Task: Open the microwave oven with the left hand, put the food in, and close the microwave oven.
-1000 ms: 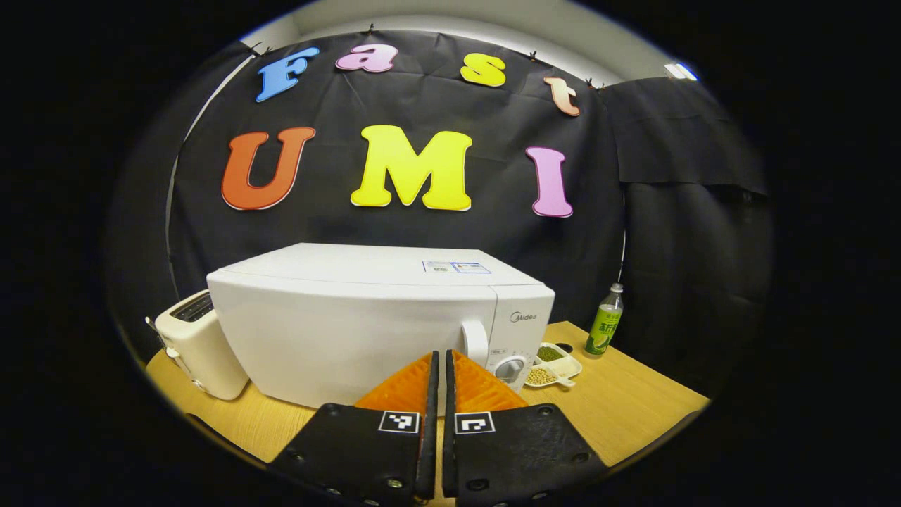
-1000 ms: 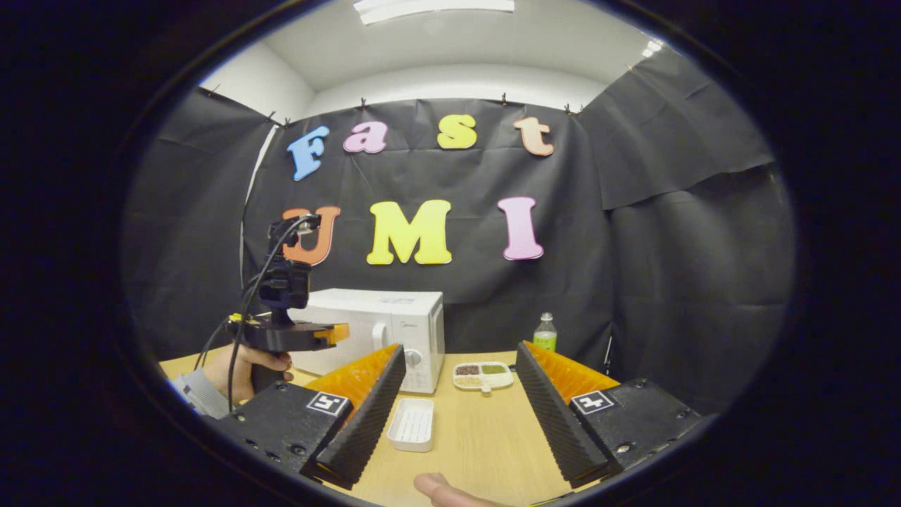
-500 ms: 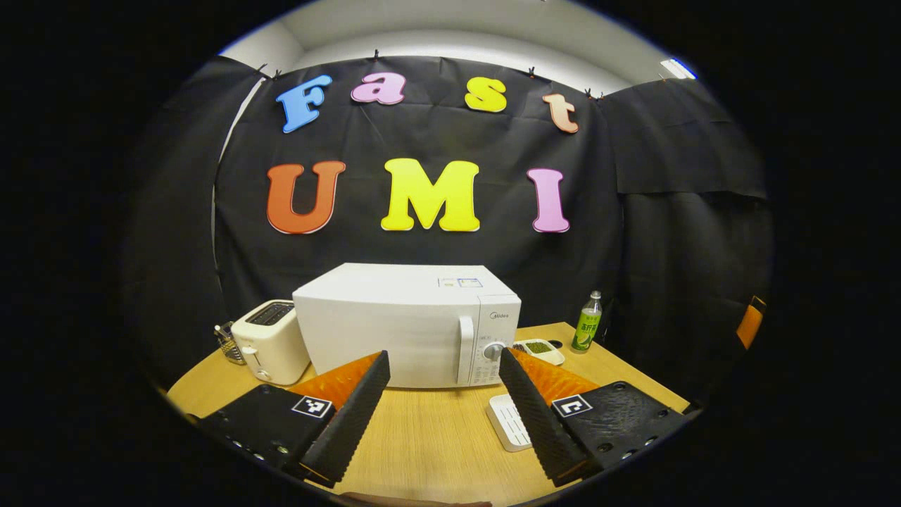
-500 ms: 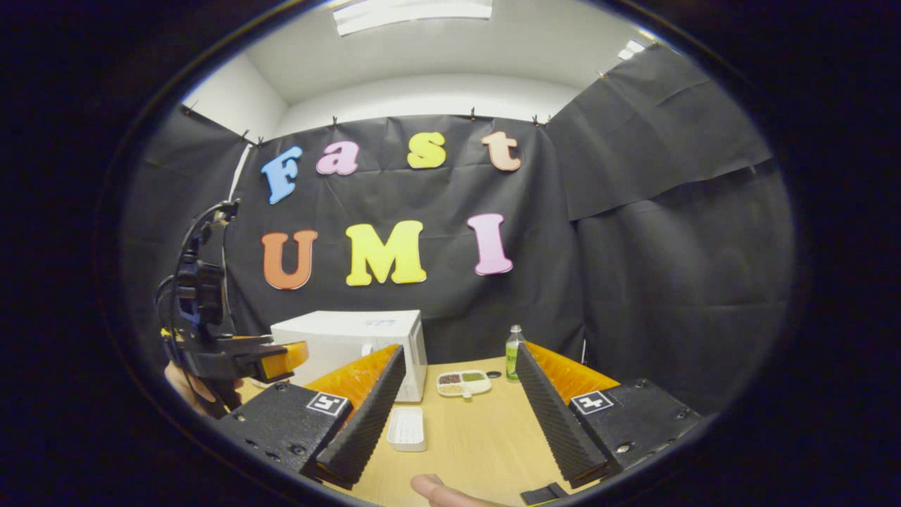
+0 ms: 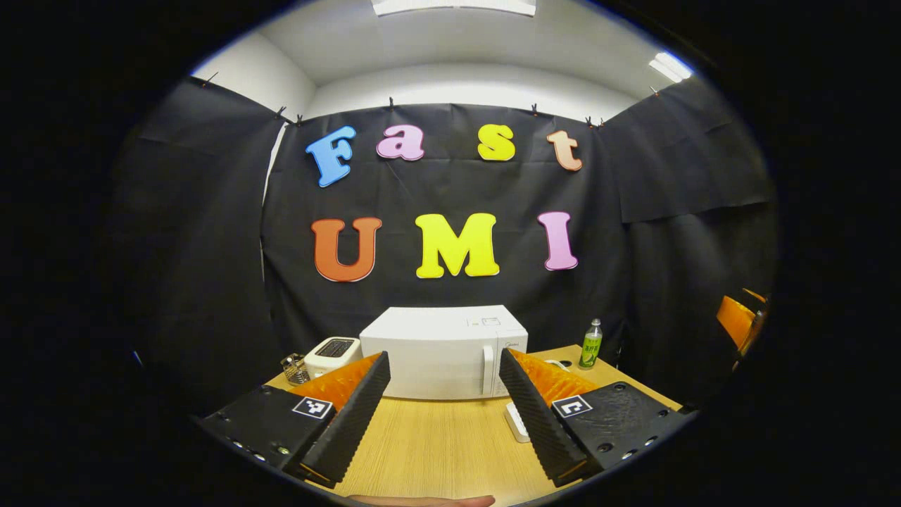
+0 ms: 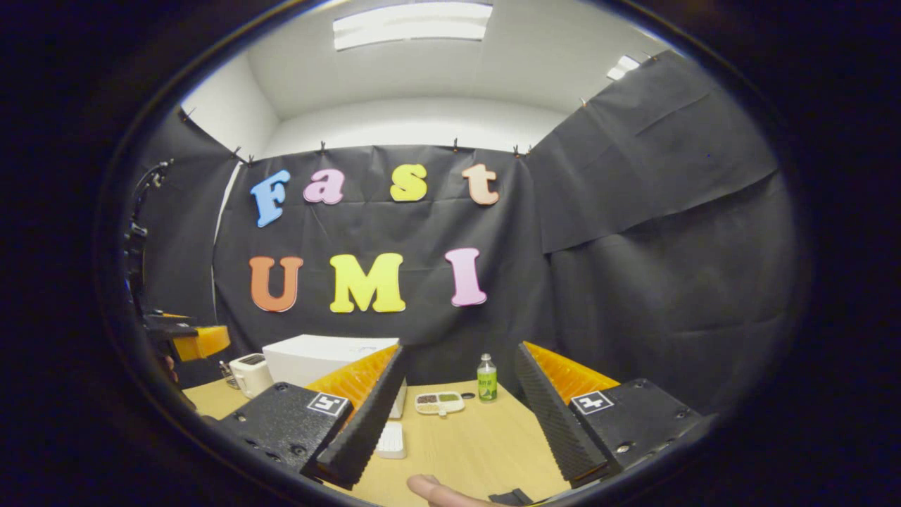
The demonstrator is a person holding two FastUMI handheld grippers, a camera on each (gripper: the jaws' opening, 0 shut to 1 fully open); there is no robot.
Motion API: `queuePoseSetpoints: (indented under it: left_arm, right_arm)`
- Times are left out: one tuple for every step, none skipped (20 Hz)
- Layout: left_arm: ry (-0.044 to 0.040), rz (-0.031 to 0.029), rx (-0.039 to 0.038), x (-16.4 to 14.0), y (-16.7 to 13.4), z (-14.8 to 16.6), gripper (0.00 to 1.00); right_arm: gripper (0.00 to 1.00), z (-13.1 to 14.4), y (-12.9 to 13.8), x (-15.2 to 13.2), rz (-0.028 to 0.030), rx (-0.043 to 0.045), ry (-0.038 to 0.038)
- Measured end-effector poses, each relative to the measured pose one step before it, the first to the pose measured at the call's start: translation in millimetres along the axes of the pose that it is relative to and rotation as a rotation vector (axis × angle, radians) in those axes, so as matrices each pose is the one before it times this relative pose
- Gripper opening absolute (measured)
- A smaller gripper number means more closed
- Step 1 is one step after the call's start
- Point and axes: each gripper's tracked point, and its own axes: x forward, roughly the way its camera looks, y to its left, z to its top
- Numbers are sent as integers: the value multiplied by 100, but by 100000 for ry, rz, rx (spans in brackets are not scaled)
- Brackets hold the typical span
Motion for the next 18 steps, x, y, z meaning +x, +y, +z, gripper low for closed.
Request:
queuePoseSetpoints:
  left_arm:
    - [-1587,1146,-1133,-1406,656,522,97]
    - [-1901,1304,-837,-1063,550,640,97]
    - [-1417,1029,-577,-1088,626,318,97]
    - [-845,909,-311,-831,551,-78,97]
    - [894,957,-292,-822,548,-719,97]
    - [24,1363,-65,-811,669,-287,97]
    - [-858,1331,1021,-603,707,244,97]
    - [-593,545,1397,-404,453,98,87]
    - [80,-427,114,-446,102,-149,97]
    - [-336,-716,-742,-179,-120,159,96]
    - [-418,-1117,-384,-176,-176,149,95]
    - [-492,-482,6,-55,81,209,95]
    - [-426,573,41,-19,268,104,95]
    - [-503,996,184,-14,246,105,84]
    - [-59,736,110,125,189,-99,95]
    - [559,182,-60,72,91,-150,95]
    - [500,-23,-74,65,-191,-327,95]
    - [828,132,101,8,84,-203,95]
  right_arm:
    - [100,512,-111,-485,-209,-1074,-1061]
    - [99,607,-95,-454,-374,-44,-1479]
    - [99,539,-2,-374,183,508,-1483]
    - [99,289,88,-375,870,111,-855]
    - [99,122,-43,-319,410,594,-516]
    - [99,249,-38,-280,402,521,-535]
    - [99,185,109,-144,600,-86,-573]
    - [99,-47,53,-139,137,-215,167]
    - [99,-38,28,-22,59,47,-120]
    - [99,191,138,62,283,525,-367]
    - [99,-54,208,44,508,1043,-128]
    - [99,-94,212,126,640,1006,152]
    - [99,-296,46,187,418,580,602]
    - [91,-225,-27,151,71,176,541]
    - [91,-234,-38,113,33,-284,417]
    - [91,-159,-35,109,-226,-166,294]
    - [91,-132,-60,-3,-206,-38,263]
    - [91,-148,24,-30,-7,-136,489]
